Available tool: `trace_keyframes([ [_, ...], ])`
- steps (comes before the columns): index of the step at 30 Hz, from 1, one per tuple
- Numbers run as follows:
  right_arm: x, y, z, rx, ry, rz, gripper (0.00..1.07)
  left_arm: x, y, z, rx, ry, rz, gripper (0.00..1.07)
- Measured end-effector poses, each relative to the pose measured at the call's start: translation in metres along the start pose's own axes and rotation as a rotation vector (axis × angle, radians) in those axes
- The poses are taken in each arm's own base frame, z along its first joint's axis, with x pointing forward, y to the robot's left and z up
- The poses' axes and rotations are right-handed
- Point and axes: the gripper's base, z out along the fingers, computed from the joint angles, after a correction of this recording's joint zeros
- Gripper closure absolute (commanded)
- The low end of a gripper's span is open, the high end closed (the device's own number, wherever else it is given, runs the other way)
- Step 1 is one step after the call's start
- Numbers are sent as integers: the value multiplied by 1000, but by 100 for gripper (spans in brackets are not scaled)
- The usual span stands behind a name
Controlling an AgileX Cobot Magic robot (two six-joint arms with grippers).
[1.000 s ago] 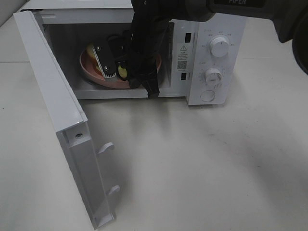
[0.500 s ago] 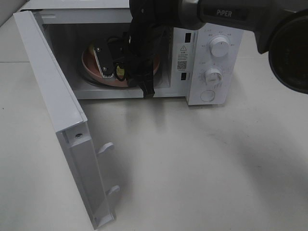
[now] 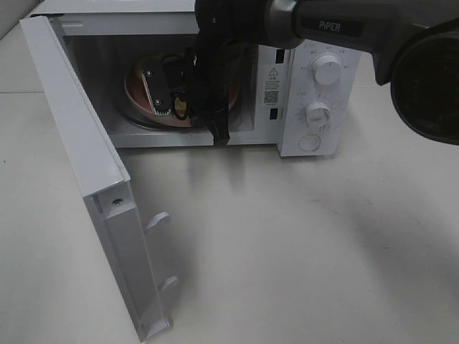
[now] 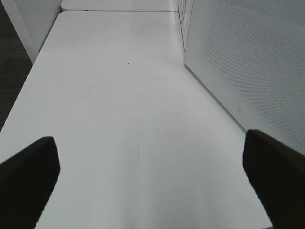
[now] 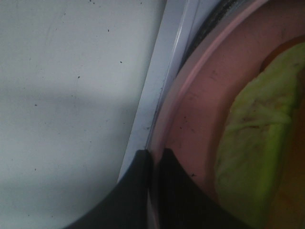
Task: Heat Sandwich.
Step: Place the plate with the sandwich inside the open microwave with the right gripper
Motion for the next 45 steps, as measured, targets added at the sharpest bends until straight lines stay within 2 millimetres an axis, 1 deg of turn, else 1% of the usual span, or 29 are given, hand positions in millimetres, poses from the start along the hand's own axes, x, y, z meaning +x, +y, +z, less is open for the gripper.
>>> trace_keyframes([
  [4,0,0,0,3,-1,11,106,0,0,0,0,0,0,3],
  [8,0,-1,0,12,-4,32,102,0,0,0,0,0,0,3],
  [12,-1,-3,0,34,-12,55,91,0,0,0,0,0,0,3],
  [13,-1,-3,0,34,-12,55,91,0,0,0,0,0,0,3],
  [14,-1,-3,0,34,-12,58,83,0,0,0,0,0,0,3],
  [17,-1,-3,0,36,-13,69,70,0,0,0,0,0,0,3],
  [18,-1,-3,0,36,-13,69,70,0,0,0,0,0,0,3],
  [19,-1,-3,0,36,-13,71,61,0,0,0,0,0,0,3],
  [21,-1,-4,0,40,-15,73,50,0,0,0,0,0,0,3],
  [22,-1,-4,0,40,-15,73,50,0,0,0,0,0,0,3],
  [23,-1,-4,0,45,-17,80,40,0,0,0,0,0,0,3],
  [26,-2,-6,0,68,-28,136,25,0,0,0,0,0,0,3],
  [31,-3,-8,0,83,-36,172,23,0,0,0,0,0,0,3],
  [45,-3,-9,0,96,-42,185,26,0,0,0,0,0,0,3],
])
